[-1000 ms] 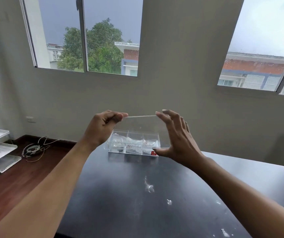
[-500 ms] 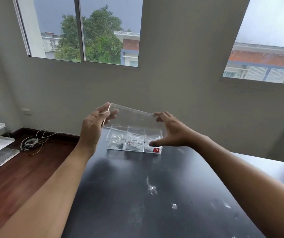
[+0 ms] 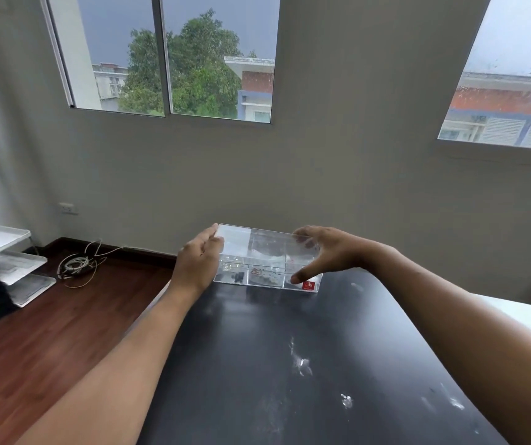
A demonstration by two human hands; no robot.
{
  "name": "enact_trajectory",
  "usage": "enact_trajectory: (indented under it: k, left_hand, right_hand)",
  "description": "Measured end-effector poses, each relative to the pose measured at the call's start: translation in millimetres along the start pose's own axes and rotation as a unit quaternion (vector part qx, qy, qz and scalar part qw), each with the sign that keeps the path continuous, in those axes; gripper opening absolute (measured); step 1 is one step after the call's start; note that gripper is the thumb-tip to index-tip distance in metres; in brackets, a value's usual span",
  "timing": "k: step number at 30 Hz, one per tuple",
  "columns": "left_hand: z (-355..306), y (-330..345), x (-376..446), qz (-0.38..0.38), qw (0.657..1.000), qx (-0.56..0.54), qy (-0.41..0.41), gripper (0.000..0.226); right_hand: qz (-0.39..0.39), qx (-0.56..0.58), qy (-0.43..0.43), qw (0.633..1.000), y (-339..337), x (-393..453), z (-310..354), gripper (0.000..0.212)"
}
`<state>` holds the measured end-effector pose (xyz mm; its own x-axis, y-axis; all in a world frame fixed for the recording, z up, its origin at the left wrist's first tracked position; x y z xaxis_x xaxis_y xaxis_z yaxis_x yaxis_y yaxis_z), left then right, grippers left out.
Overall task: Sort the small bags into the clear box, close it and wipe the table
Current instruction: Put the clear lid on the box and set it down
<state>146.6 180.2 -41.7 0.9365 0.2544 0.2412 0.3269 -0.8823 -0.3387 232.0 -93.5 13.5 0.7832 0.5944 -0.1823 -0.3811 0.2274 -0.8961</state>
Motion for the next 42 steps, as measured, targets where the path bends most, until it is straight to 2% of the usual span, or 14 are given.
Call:
enact_trajectory:
  k: [5, 10, 19, 24, 32, 35, 42]
  left_hand:
    - [3.9, 1.8, 0.4, 0.048, 0.999, -0.024, -0.008, 0.049]
    - [12.0, 0.7, 5.4, 0.066, 0.998, 0.008, -0.006, 0.047]
    - [17.3, -0.4, 13.4, 0.098, 0.995, 0.002, -0.001, 0.042]
    - [15.8, -4.2, 13.5, 0.130, 0.992, -0.002, -0.007, 0.061]
    - [14.3, -3.1, 11.6, 0.125, 0.992, 0.003, 0.010, 0.046]
    - [14.2, -3.6, 11.9, 0.123, 0.992, 0.005, 0.015, 0.057]
    - [17.7, 2.9, 13.3, 0.115, 0.993, 0.025, 0.020, 0.048]
  right_hand:
    - [-0.002, -0.004, 0.003, 1.000, -2.4, 4.4, -0.3, 0.118]
    - [-0.002, -0.009, -0.003, 1.000, -1.6, 3.5, -3.8, 0.111]
    - [0.029, 0.051, 0.008, 0.998, 0.8, -9.4, -10.1, 0.107]
    - [0.072, 0.093, 0.022, 0.993, -4.4, -19.7, -8.7, 0.102]
    - [0.082, 0.143, 0.028, 0.986, -4.9, -30.2, -11.4, 0.103]
    - [0.079, 0.205, 0.018, 0.975, -0.2, -33.9, -19.1, 0.105]
    - [0.040, 0.279, 0.009, 0.959, 12.2, -38.3, -26.5, 0.102]
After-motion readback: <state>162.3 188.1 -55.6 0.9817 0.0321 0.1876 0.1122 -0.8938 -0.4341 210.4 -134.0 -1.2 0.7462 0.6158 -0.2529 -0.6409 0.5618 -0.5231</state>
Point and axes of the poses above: each hand's wrist, its own x-axis towards the middle knuckle, its own y-axis out of the palm, z = x × y, the point moved 1 cm from there along x, towards the middle knuckle, and after that the axes turned 7 degrees about z, right-handed, at the moved point
